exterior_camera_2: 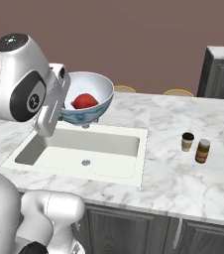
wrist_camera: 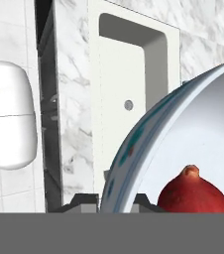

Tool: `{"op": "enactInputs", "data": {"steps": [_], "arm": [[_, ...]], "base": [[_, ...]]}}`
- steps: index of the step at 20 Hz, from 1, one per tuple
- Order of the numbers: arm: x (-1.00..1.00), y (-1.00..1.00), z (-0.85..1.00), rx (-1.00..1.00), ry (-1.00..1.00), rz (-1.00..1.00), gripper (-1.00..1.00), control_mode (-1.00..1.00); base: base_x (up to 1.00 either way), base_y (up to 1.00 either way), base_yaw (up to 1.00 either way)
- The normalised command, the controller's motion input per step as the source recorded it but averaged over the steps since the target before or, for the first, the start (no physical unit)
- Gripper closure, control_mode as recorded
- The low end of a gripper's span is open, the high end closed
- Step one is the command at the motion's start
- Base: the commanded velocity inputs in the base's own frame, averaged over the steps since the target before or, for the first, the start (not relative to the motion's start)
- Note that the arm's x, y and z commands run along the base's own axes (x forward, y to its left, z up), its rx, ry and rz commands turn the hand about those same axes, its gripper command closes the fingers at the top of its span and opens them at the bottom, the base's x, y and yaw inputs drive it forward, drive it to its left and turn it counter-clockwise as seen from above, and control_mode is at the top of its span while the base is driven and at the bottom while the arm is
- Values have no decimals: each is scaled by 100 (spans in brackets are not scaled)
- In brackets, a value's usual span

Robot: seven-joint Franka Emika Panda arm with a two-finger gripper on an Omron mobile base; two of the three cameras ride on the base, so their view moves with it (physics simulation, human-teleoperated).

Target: Pick the onion from the sink and place it in the bowl. Then pick the bowl and place it in the microwave. Then close the microwave door and press the start button.

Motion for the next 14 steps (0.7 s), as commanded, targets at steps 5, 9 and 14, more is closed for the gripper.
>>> {"op": "enactInputs", "data": {"steps": [5, 9, 14], "arm": [[-2, 0, 0, 0, 0, 0, 100, 100], [0, 0, 0, 0, 0, 0, 100, 100], [0, 0, 0, 0, 0, 0, 100, 100]], "base": [[-20, 1, 0], [-67, 1, 0], [-71, 0, -10]]}}
